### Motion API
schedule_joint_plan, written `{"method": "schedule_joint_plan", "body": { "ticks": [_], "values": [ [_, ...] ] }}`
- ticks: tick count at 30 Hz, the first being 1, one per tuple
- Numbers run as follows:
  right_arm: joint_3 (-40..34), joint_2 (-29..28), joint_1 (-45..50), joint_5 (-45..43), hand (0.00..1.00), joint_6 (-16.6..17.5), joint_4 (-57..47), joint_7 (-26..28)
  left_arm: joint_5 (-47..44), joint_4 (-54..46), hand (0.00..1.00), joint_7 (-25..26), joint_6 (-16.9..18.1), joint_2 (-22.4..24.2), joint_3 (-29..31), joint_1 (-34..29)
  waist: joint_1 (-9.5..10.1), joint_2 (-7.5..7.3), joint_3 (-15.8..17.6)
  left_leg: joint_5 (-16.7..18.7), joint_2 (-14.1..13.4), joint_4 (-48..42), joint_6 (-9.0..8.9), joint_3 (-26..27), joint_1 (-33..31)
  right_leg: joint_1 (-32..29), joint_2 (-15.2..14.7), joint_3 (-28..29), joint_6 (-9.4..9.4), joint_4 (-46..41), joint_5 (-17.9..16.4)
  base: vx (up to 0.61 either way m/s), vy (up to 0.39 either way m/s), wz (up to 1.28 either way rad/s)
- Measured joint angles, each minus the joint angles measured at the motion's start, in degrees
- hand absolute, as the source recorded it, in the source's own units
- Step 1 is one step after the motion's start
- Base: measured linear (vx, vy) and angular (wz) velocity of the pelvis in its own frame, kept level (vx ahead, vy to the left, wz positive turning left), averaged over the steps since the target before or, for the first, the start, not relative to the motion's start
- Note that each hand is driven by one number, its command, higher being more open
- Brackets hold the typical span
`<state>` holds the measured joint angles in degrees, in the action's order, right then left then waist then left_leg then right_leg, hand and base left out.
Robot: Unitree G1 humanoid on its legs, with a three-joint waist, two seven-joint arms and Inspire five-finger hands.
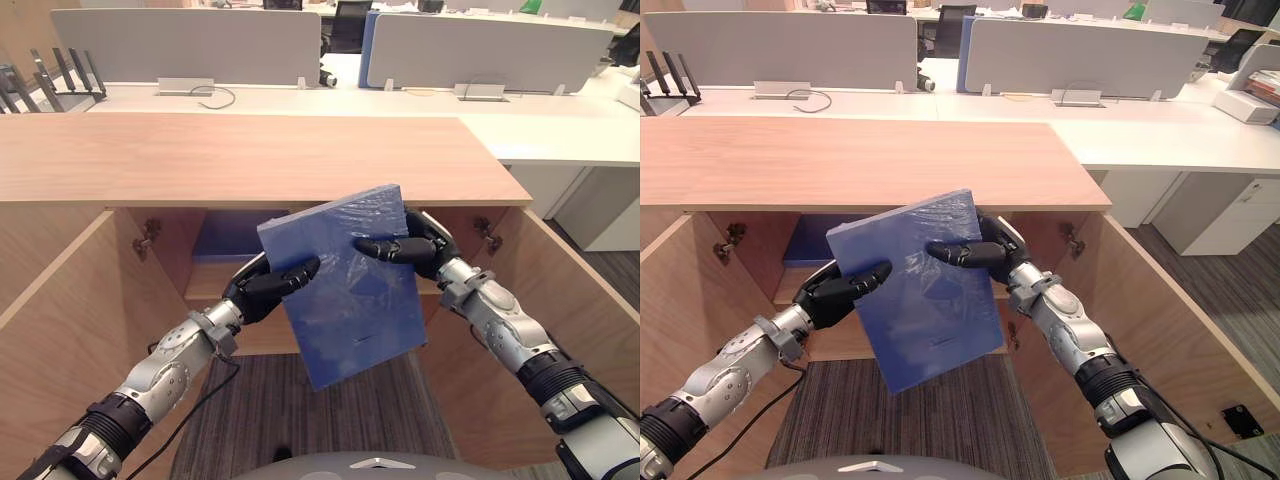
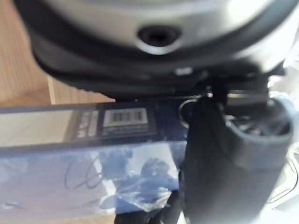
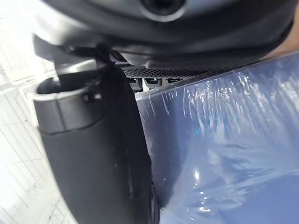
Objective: Walk over to the cabinet, pick up the folder, carry it to the office cabinet, place the folder inside the office cabinet, then close the office cabinet door
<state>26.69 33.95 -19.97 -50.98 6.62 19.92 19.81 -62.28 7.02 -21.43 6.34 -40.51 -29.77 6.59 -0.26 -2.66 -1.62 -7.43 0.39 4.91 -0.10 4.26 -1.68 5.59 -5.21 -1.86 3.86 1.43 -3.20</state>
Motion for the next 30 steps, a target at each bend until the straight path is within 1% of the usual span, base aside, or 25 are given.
{"method": "schedule_joint_plan", "body": {
  "ticks": [4,10,12,16,18,19,22,26,28,30],
  "values": [
    [2.85,2.51,0.00,-0.18,0.00,-0.32,0.18,3.49,2.17,0.33,0.00,-0.01,-0.16,-0.05,1.06,0.00,0.09,0.08,0.03,0.14,0.08,0.00,-0.19,-0.30,0.17,0.57,-0.03,-0.33,-0.01,0.52,-0.01,0.01,-0.011,0.04],
    [5.95,4.47,0.00,-3.82,0.00,-2.40,0.80,3.88,5.59,0.51,0.00,-1.80,-0.12,-0.12,1.48,-0.01,0.10,0.21,0.01,0.25,0.02,-0.01,-0.35,-0.74,0.18,0.87,0.07,-0.83,-0.12,0.81,-0.08,0.00,-0.009,0.03],
    [6.41,4.47,0.00,-3.96,0.00,-2.34,1.19,3.89,6.16,0.51,0.00,-1.83,-0.26,-0.11,1.47,-0.01,-0.03,0.29,0.00,0.29,0.01,-0.01,-0.41,-0.73,0.19,0.87,0.07,-0.81,-0.12,0.84,-0.08,0.00,0.000,0.00],
    [6.55,4.47,0.00,-4.23,0.00,-0.89,1.22,4.12,5.63,0.51,0.00,-1.89,-0.46,0.19,1.38,-0.01,-0.07,0.32,-0.02,0.37,-0.05,-0.02,-0.52,-0.70,0.20,0.89,0.12,-0.79,-0.18,0.91,-0.12,0.00,0.000,0.00],
    [6.65,4.47,0.05,-4.56,0.00,-0.90,1.23,4.24,5.62,0.51,0.00,-1.89,-0.45,0.19,1.42,-0.01,-0.06,0.32,-0.02,0.37,-0.07,-0.02,-0.52,-0.71,0.20,0.90,0.14,-0.80,-0.22,0.92,-0.15,0.00,0.000,0.00],
    [6.65,4.47,0.31,-5.04,0.00,-0.91,1.24,4.45,5.65,0.50,1.00,-1.93,-0.46,0.19,1.41,-0.04,-0.04,0.32,-0.02,0.38,-0.07,-0.01,-0.53,-0.72,0.19,0.92,0.14,-0.83,-0.24,0.94,-0.16,0.00,0.000,0.00],
    [6.66,4.44,1.69,-5.95,0.00,-0.89,1.23,5.09,5.77,0.51,1.00,-2.75,-0.46,0.19,1.39,-0.65,0.00,0.32,-0.02,0.38,-0.05,-0.01,-0.53,-0.79,0.19,0.98,0.14,-0.92,-0.28,0.95,-0.20,0.00,0.000,0.00],
    [6.23,3.48,7.20,-7.46,0.00,-1.45,1.24,6.14,5.74,0.50,1.00,-5.08,-0.48,2.20,1.55,-5.09,0.01,0.33,-0.01,0.40,-0.04,0.01,-0.57,-0.96,0.21,1.07,0.15,-1.10,-0.46,0.95,-0.34,0.00,0.000,0.00],
    [4.97,1.75,10.90,-7.88,0.00,-2.35,1.48,6.56,5.75,0.50,1.00,-6.06,-1.07,3.42,2.02,-7.23,-0.02,0.33,-0.01,0.40,-0.08,0.03,-0.57,-1.07,0.23,1.07,0.20,-1.17,-0.60,0.83,-0.45,0.00,0.000,0.00],
    [2.66,-2.42,15.51,-8.26,0.00,-3.25,3.48,7.60,5.81,0.57,1.00,-7.44,-1.59,6.06,4.31,-9.98,-0.04,0.42,0.05,0.35,-0.06,0.07,-0.64,-1.21,0.26,1.00,0.30,-1.24,-0.62,0.60,-0.55,0.00,0.000,0.00]
  ]
}}
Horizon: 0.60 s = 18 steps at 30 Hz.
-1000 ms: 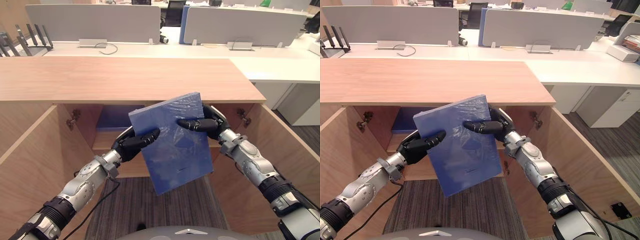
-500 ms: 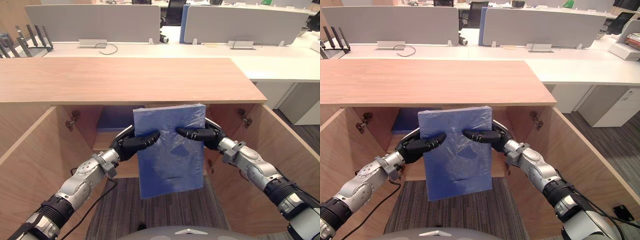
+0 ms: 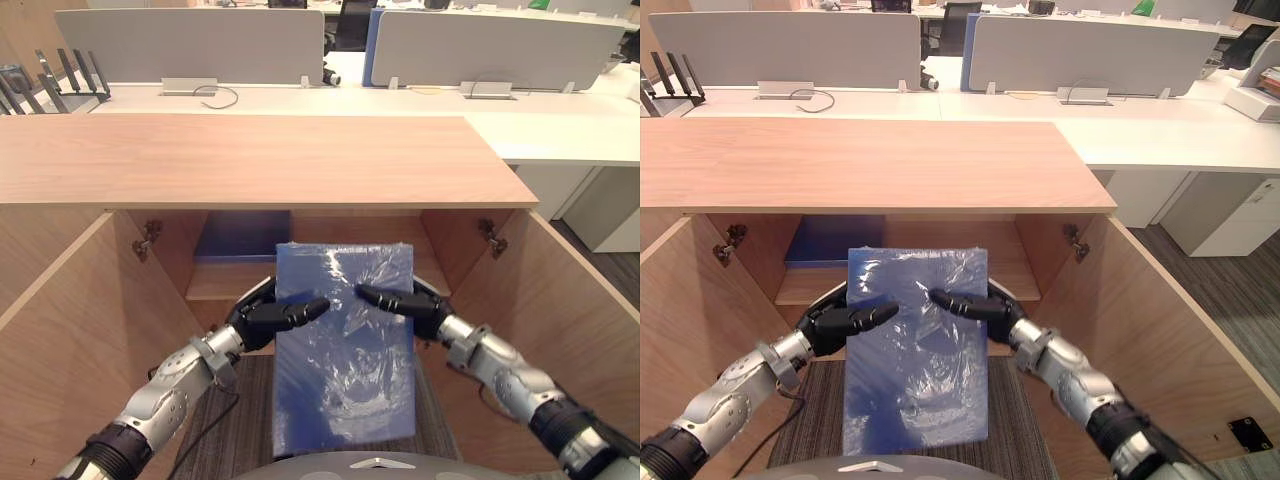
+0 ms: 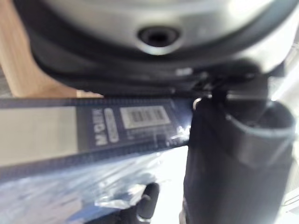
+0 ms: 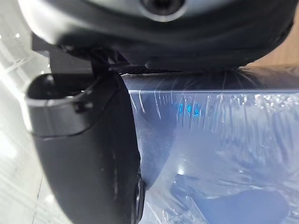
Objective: Walk over to the cabinet, pick up the folder, carry it to the office cabinet, place the folder inside the office cabinet, then close the office cabinet door
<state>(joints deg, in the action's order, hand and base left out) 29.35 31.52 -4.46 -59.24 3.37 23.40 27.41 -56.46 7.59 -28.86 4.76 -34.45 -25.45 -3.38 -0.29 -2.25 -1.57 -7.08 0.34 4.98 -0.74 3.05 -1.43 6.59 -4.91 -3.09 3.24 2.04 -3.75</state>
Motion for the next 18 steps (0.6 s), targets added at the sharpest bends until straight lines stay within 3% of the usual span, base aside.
{"method": "schedule_joint_plan", "body": {
  "ticks": [6,11,18],
  "values": [
    [-2.63,-7.57,3.14,2.31,0.00,-1.04,7.90,0.79,0.94,6.87,1.00,-2.53,-0.77,4.40,3.58,-3.76,-0.43,1.15,1.01,-0.30,-0.02,0.22,-0.05,-0.57,0.24,-1.20,-0.07,-0.31,0.20,-3.08,-1.83,-0.03,-0.007,0.04],
    [-4.10,-11.18,3.32,2.83,0.00,-1.82,11.14,0.67,2.10,13.95,1.00,-4.25,-1.24,8.39,7.82,-4.15,0.08,0.84,1.43,-0.05,0.11,0.25,-0.40,-0.68,0.18,-1.18,-0.27,-0.42,0.48,-3.08,-2.13,-0.01,0.001,0.00],
    [-10.10,-16.27,3.70,5.74,0.00,-2.93,18.96,-4.45,18.12,27.90,1.00,-0.87,-0.92,13.92,12.96,-4.12,-0.02,1.09,3.17,0.28,0.79,0.24,-0.13,-0.66,0.12,-1.20,-0.86,-0.42,0.78,-3.02,-2.09,0.00,0.000,0.00]
  ]
}}
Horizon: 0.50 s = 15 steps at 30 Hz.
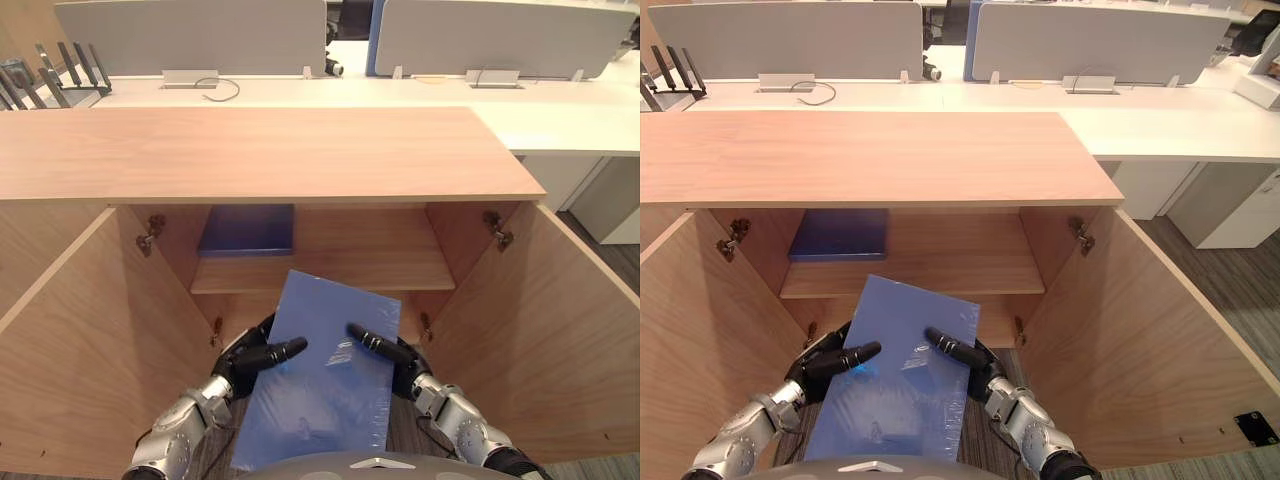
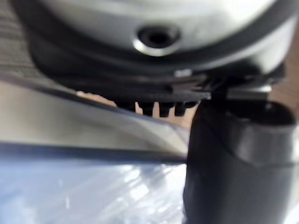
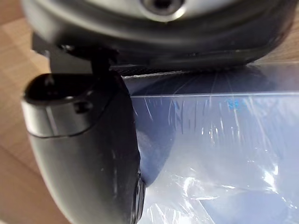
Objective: Walk over to the cabinet, pick up the folder, carry it to the office cabinet, place the folder inside the office cabinet, then close the office cabinet door
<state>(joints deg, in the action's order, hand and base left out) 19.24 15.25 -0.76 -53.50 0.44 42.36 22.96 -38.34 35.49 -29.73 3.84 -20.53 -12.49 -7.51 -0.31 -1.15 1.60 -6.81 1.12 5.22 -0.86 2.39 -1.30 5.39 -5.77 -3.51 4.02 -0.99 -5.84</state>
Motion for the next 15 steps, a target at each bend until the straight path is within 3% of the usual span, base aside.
{"method": "schedule_joint_plan", "body": {
  "ticks": [6,13,15],
  "values": [
    [-6.24,-2.95,-0.76,3.86,0.00,0.01,4.66,-6.57,13.86,15.16,1.00,8.08,0.14,7.11,10.98,1.38,0.14,-0.09,0.22,0.07,0.34,-0.02,0.31,0.22,0.00,0.05,-0.24,0.17,0.04,0.13,-0.03,0.02,-0.001,-0.01],
    [-13.47,-4.50,-2.22,5.28,0.00,0.01,7.55,-10.47,15.98,21.36,1.00,13.17,0.16,12.06,20.66,3.03,0.26,1.59,1.50,0.17,0.36,0.00,0.19,0.26,0.05,0.10,-0.11,0.21,0.03,0.08,-0.03,0.00,0.000,0.00],
    [-19.30,-4.50,-2.48,4.50,0.00,0.06,7.55,-11.02,15.98,23.19,1.00,16.33,-0.02,12.35,26.64,2.87,0.11,1.96,1.94,0.38,0.36,0.00,0.13,0.48,0.05,0.05,-0.12,0.44,0.02,0.13,-0.05,0.00,-0.005,-0.05]
  ]
}}
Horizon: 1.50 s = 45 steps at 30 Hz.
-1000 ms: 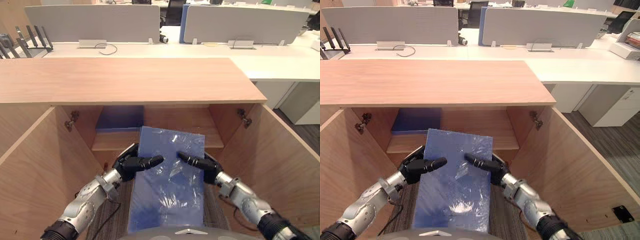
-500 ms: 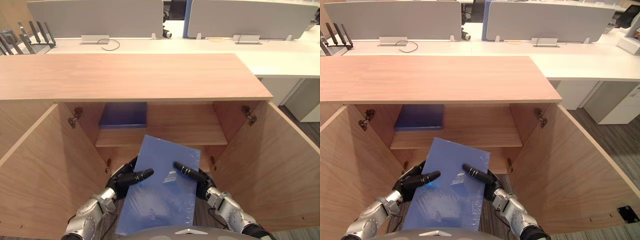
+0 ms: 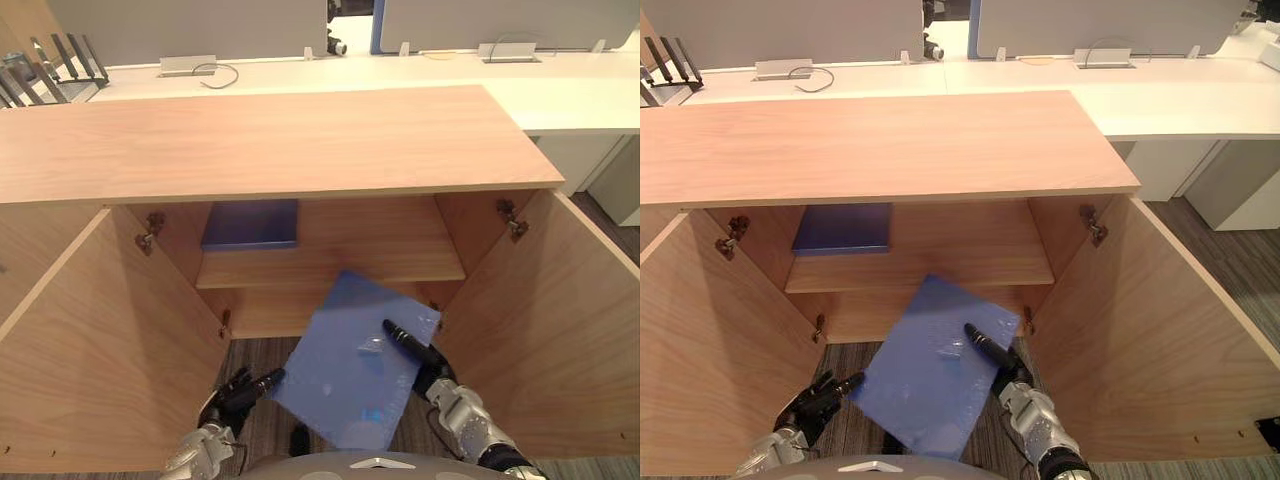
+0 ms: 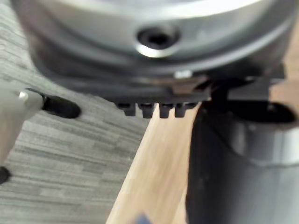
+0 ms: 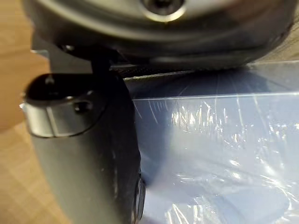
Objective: Walk over to the cabinet, pick up the folder, carry it to the office cabinet, place the folder inside the office cabinet, then close the office cabinet door
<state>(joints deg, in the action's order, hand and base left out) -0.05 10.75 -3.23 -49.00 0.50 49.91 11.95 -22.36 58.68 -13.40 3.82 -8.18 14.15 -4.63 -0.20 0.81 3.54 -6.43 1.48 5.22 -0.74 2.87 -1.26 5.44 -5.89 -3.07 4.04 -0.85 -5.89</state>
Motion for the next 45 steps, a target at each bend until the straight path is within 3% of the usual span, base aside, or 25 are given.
{"method": "schedule_joint_plan", "body": {
  "ticks": [4,7,13,19,26,31,36,40,42,45],
  "values": [
    [-9.52,0.29,-1.38,-4.51,0.00,2.88,0.00,-1.74,0.54,3.05,1.00,5.54,-0.28,-1.22,11.54,-3.30,0.00,-0.26,0.18,0.94,-0.02,-0.02,-0.06,0.79,0.00,-0.24,-0.11,0.76,0.00,0.15,-0.18,0.03,-0.001,-0.09],
    [-11.93,0.53,-2.79,-6.13,0.00,4.38,-0.01,-2.47,2.80,4.17,1.00,7.08,-0.48,-1.73,16.62,-6.53,0.36,-0.62,0.41,1.39,0.03,-0.05,0.07,1.74,0.00,-0.49,-0.18,1.66,-0.01,0.51,-0.23,0.05,0.000,-0.13],
    [-12.84,-0.69,-3.45,-8.24,0.00,4.72,0.00,-3.36,2.85,5.70,1.00,7.16,-1.47,-0.71,21.84,-7.70,2.75,-0.48,0.64,1.80,0.10,-0.12,0.00,2.14,0.00,-0.48,-0.23,2.09,-0.03,0.95,-0.23,0.04,-0.007,-0.04],
    [-13.21,-3.35,-6.65,-12.51,0.00,6.34,-0.11,-4.73,2.84,5.62,1.00,7.09,-1.46,1.38,23.12,-8.03,4.65,-0.24,1.16,2.53,0.08,-0.07,0.02,3.79,0.05,-1.42,-0.38,4.16,-0.01,0.71,-0.22,0.00,0.003,-0.15],
    [-14.18,-8.13,-10.51,-18.61,0.00,10.58,-5.47,-7.78,3.42,4.58,1.00,8.16,-1.45,4.33,22.24,-7.54,6.97,-0.29,4.21,3.10,0.46,-0.21,0.09,4.36,-2.12,-3.91,-0.88,4.77,0.51,0.38,0.01,0.00,0.011,-0.04],
    [-17.96,-11.38,-15.43,-23.71,0.00,13.76,-12.24,-10.98,5.00,1.34,1.00,9.26,-1.32,6.95,19.17,-6.57,8.17,0.76,6.41,2.38,0.09,-0.62,1.44,2.83,-4.35,-5.34,-0.94,3.91,2.80,-0.21,1.99,0.04,0.021,0.20],
    [-21.38,-11.22,-25.46,-28.28,0.00,19.57,-19.38,-13.78,5.02,-0.85,1.00,10.46,-1.02,8.06,14.76,-3.84,9.63,2.68,11.09,8.09,-1.45,-13.41,2.61,2.41,-11.86,-9.72,-0.53,3.33,2.71,-5.37,3.14,-0.01,0.064,0.02],
    [-20.54,-10.27,-34.75,-28.29,0.00,19.90,-21.48,-14.37,5.00,-2.25,1.00,11.35,-0.83,8.26,13.41,-2.07,11.15,4.00,14.50,12.36,-4.57,-25.22,3.36,5.39,-20.93,-19.44,0.60,1.71,1.74,-14.88,1.80,-0.12,0.048,-0.57],
    [-19.84,-8.64,-37.61,-28.33,0.00,19.88,-22.20,-15.25,4.97,-4.50,1.00,11.58,0.20,8.04,13.17,-1.82,11.07,4.60,17.57,15.80,-5.13,-32.79,3.66,5.45,-24.96,-22.77,-0.21,-1.01,1.28,-21.24,-2.68,-0.15,0.021,-0.11],
    [-19.84,-7.29,-40.09,-28.34,0.00,19.88,-22.22,-16.75,4.94,-5.30,1.00,11.72,1.02,7.66,13.17,-1.29,10.82,4.61,18.86,18.67,-5.25,-41.07,3.86,5.44,-31.68,-29.03,-1.81,-2.96,1.20,-29.48,-8.73,-0.18,0.014,0.01]
  ]
}}
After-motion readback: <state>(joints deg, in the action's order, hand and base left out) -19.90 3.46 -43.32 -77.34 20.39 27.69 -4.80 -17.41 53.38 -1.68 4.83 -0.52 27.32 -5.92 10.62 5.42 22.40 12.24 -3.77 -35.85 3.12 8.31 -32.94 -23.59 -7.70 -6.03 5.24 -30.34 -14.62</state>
